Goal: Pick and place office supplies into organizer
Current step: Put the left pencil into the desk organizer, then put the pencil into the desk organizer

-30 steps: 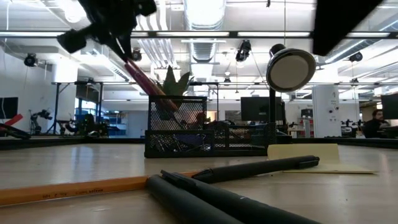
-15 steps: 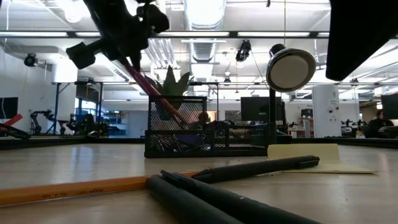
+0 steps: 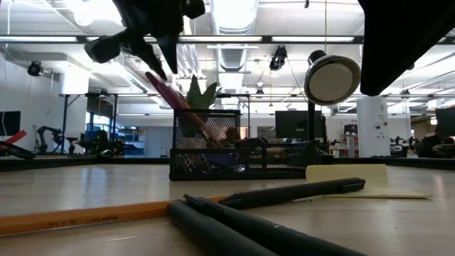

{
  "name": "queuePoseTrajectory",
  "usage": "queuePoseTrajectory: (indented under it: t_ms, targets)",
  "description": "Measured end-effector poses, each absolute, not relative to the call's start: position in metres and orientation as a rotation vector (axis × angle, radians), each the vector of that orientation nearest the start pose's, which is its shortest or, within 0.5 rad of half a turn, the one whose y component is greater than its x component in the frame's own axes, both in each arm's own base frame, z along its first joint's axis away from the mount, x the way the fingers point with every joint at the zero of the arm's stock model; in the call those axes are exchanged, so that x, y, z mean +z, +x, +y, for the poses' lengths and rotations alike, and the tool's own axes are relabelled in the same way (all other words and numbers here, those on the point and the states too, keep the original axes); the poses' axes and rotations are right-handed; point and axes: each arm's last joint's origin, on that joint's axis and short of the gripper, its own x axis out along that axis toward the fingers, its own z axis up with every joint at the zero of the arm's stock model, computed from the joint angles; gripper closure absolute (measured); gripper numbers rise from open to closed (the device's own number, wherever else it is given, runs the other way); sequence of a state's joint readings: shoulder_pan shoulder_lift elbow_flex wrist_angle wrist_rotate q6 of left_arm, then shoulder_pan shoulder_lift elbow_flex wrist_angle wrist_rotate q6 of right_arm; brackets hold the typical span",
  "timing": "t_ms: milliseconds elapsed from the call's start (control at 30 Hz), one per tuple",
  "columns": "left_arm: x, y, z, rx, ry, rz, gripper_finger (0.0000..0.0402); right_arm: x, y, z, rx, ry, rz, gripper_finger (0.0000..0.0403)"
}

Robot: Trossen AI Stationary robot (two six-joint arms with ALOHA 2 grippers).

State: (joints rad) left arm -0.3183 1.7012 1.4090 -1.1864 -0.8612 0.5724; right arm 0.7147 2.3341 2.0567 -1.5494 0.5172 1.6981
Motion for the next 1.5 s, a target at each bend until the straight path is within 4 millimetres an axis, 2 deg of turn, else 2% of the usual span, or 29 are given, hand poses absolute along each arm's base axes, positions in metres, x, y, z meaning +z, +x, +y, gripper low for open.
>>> queuePoseTrajectory:
  t_ms: [167, 333, 400, 533, 600, 667, 833, 967, 1100, 1233, 1367, 1500]
  targets:
    - [0.269, 0.298, -0.079, 0.166, 1.213, 1.38, 0.0273, 0.195, 0.335, 0.272, -0.973, 0.334, 1.026, 0.0394]
    - [0.291, 0.271, -0.083, 0.259, 1.078, 1.364, 0.0244, 0.195, 0.342, 0.266, -0.943, 0.286, 1.025, 0.0394]
    - [0.302, 0.258, -0.085, 0.285, 0.887, 1.307, 0.024, 0.195, 0.346, 0.26, -0.913, 0.234, 1.057, 0.0394]
    - [0.317, 0.233, -0.092, 0.236, 0.307, 1.198, 0.024, 0.194, 0.364, 0.247, -0.758, 0.075, 1.149, 0.0394]
    - [0.32, 0.22, -0.098, 0.213, 0.116, 1.116, 0.024, 0.192, 0.375, 0.24, -0.639, 0.015, 1.2, 0.0394]
    - [0.32, 0.207, -0.105, 0.192, -0.026, 1.016, 0.024, 0.191, 0.389, 0.232, -0.536, 0.028, 1.242, 0.0394]
    - [0.293, 0.178, -0.118, 0.123, -0.294, 0.949, 0.024, 0.193, 0.423, 0.214, -0.372, 0.205, 1.192, 0.0394]
    - [0.264, 0.164, -0.131, 0.06, -0.497, 0.891, 0.024, 0.192, 0.435, 0.2, -0.271, 0.361, 1.262, 0.0394]
    - [0.239, 0.16, -0.142, -0.01, -0.689, 0.803, 0.024, 0.188, 0.437, 0.192, -0.287, 0.482, 1.317, 0.0394]
    - [0.222, 0.161, -0.15, -0.095, -0.833, 0.711, 0.024, 0.186, 0.437, 0.192, -0.292, 0.681, 1.375, 0.0394]
    - [0.213, 0.164, -0.157, -0.155, -0.883, 0.66, 0.024, 0.174, 0.43, 0.195, -0.476, 0.842, 1.397, 0.0394]
    - [0.206, 0.166, -0.167, -0.141, -0.842, 0.693, 0.024, 0.18, 0.42, 0.209, -0.576, 0.945, 1.331, 0.0394]
